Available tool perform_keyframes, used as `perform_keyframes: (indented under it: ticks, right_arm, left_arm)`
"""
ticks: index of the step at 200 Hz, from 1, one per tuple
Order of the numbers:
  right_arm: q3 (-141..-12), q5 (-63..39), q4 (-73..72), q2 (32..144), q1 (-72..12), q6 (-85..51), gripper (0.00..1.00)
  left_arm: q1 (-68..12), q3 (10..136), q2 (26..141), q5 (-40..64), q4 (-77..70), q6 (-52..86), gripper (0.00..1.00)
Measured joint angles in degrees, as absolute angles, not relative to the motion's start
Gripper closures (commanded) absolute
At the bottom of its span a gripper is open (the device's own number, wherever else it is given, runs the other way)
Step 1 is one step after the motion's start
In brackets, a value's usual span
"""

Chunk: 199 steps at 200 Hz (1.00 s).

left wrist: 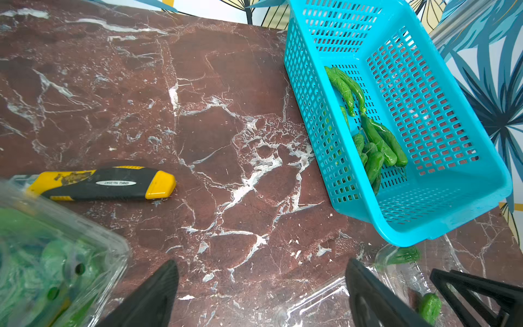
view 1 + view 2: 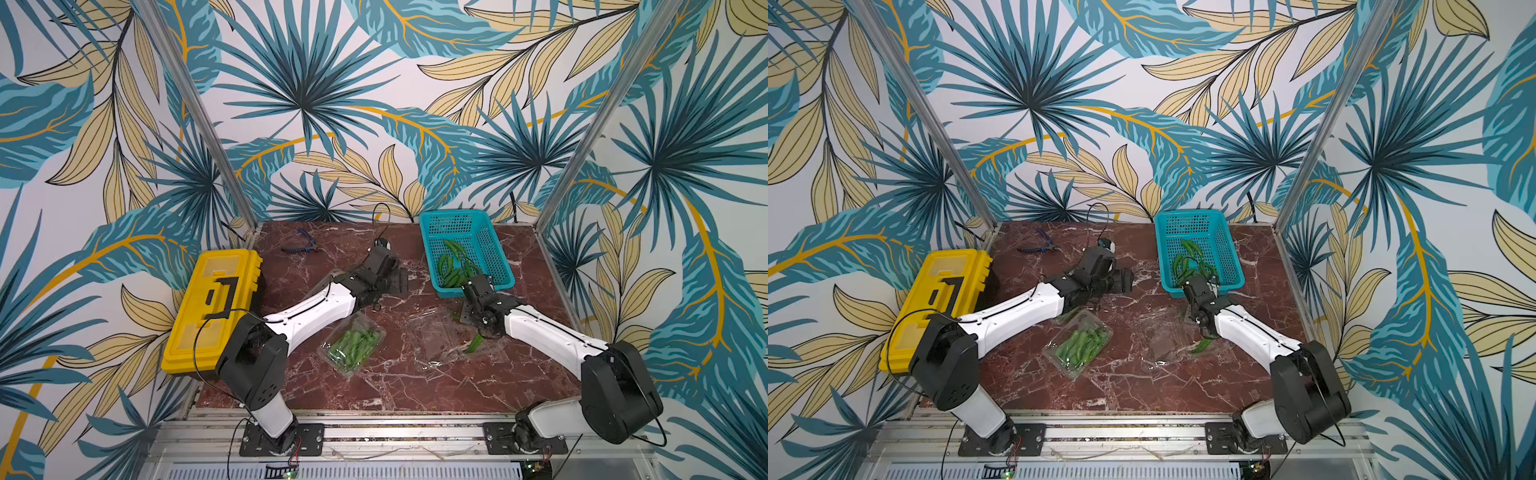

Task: Take small green peppers out of containers
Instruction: Pick up the green pepper from the packing box.

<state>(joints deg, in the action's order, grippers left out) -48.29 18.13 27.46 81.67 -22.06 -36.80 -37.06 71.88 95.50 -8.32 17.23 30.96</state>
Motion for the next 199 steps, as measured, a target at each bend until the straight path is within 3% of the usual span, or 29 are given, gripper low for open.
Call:
perform_keyframes:
  ticks: [70,148,164,199]
  right_arm:
    - [-47.92,14.04,35.24,79.29,-21.32,-37.98,0.67]
    - [-49.74,10.35,37.76,90.13,-19.84,-40.34,0.68]
    - [-50.41,9.45,37.43,91.85,-19.44,-40.58,0.73]
    - [-51.03,8.08,35.88,92.29,-19.05,-40.84,0.95]
  left_arm:
    - [-37.06,71.88,95.59,-8.32,17.21,30.94,0.06]
    - [-37.06,71.88,95.64,-8.36,17.21,30.92,0.06]
    - [-37.06,71.88,95.64,-8.36,17.21,30.89,0.06]
    - [-37.06,71.88,95.64,-8.36,17.21,30.87,0.06]
